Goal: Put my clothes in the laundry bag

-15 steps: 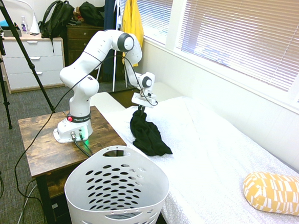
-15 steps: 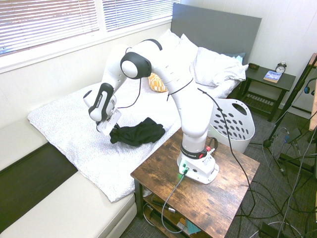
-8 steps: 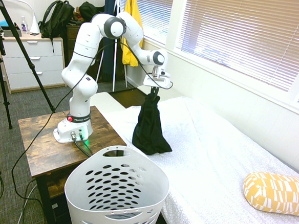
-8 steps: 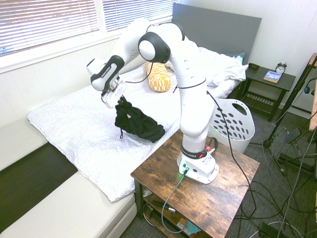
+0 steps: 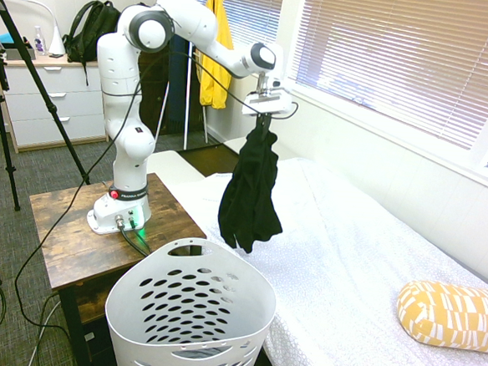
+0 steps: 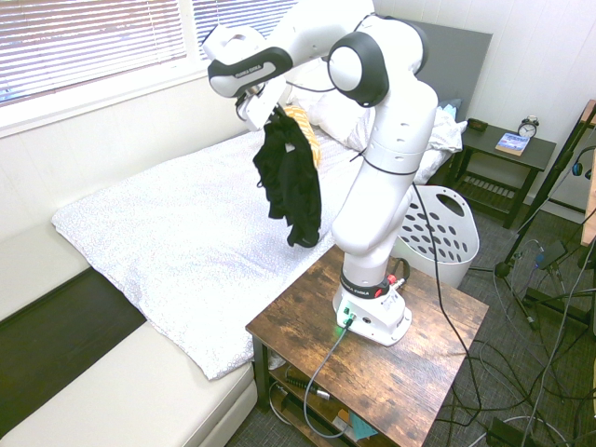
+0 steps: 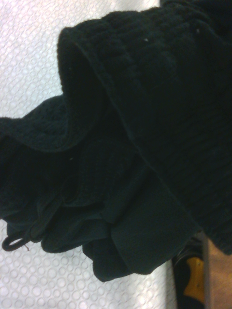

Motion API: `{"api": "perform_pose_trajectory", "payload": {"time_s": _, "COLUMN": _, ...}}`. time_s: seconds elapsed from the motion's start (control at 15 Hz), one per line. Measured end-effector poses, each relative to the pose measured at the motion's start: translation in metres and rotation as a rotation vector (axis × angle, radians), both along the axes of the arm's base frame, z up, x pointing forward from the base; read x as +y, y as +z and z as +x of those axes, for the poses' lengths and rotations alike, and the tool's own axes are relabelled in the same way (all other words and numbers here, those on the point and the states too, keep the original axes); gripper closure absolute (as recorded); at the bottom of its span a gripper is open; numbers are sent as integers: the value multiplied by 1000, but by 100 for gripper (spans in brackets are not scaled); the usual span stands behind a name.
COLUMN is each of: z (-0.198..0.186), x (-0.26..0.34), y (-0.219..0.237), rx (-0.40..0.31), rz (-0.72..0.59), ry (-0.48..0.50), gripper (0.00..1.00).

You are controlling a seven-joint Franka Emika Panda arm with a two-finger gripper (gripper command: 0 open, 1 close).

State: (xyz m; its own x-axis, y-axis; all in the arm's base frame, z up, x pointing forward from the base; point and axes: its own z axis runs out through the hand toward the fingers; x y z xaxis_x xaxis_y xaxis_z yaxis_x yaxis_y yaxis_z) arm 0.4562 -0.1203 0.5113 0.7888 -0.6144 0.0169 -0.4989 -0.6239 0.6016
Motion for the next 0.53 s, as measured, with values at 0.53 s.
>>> {"api": "perform_pose_trajectory", "payload": {"time_s": 0.53, "z": -144, "x": -93, "y": 164, "rx": 118, "rz": -151, "ry": -207, "gripper": 100}}
